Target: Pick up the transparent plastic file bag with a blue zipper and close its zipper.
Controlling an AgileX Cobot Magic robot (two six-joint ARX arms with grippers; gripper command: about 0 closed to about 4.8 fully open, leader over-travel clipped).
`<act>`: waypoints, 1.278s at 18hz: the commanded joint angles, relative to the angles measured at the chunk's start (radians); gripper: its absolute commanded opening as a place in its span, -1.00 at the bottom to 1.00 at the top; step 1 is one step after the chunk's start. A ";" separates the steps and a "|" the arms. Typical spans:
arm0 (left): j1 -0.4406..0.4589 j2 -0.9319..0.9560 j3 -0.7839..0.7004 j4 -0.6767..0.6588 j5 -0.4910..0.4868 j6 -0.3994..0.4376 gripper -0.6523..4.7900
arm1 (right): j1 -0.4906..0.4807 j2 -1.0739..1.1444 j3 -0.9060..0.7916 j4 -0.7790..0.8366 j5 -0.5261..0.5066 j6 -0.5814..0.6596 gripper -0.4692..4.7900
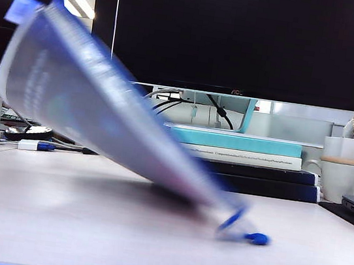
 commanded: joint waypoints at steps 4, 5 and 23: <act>-0.087 -0.002 0.001 0.006 0.020 -0.001 0.41 | 0.000 -0.003 0.003 0.019 0.000 0.003 0.15; -0.092 -0.003 0.001 0.001 0.031 -0.001 0.67 | 0.000 -0.003 0.003 0.018 0.000 0.003 0.15; 0.117 -0.425 -0.038 -0.067 -0.325 -0.196 0.24 | -0.087 -0.529 -0.553 0.694 0.191 0.138 -0.09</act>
